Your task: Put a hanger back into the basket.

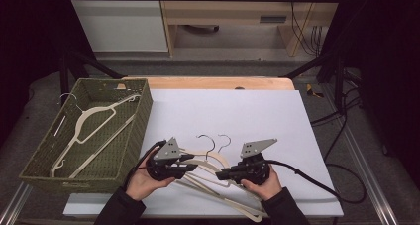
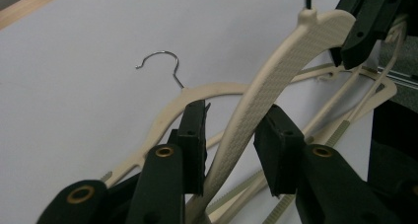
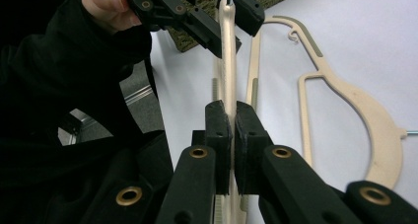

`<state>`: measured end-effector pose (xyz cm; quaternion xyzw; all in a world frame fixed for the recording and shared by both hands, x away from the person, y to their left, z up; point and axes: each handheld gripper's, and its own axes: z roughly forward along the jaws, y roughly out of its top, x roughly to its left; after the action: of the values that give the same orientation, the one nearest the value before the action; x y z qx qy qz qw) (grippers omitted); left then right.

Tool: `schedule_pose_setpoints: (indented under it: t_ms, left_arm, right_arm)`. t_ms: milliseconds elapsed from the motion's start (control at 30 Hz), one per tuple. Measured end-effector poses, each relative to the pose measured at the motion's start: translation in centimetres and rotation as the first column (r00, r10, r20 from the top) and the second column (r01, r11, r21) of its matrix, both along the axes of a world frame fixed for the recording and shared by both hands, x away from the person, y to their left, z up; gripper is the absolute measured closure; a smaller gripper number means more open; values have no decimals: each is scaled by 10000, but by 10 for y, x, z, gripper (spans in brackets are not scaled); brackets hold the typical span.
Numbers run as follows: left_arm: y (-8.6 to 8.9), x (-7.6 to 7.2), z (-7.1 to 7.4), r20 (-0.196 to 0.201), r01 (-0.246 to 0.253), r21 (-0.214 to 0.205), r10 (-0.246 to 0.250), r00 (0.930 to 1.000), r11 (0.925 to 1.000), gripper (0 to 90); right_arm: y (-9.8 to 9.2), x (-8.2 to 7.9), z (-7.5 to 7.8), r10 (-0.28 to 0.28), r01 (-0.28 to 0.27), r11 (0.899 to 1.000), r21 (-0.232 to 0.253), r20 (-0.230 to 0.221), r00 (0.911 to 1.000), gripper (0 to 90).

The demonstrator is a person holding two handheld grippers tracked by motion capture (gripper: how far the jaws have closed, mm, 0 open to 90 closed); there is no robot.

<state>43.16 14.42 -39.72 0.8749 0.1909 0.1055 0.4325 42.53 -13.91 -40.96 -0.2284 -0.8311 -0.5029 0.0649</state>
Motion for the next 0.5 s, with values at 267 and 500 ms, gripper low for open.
schedule_pose_setpoints:
  t_ms: [267, 500]
  left_arm:
    - [0, -6, 4, -199, 304, -132, -306, 9993, 9995, 763]
    - [-3, -12, 8, -403, 376, -499, -396, 9984, 9980, 811]
  right_arm:
    - [-4, 0, 3, -790, 815, 9961, -343, 702, 9944, 766]
    - [-6, -1, 6, -1338, 1368, 9905, -124, 1384, 9813, 602]
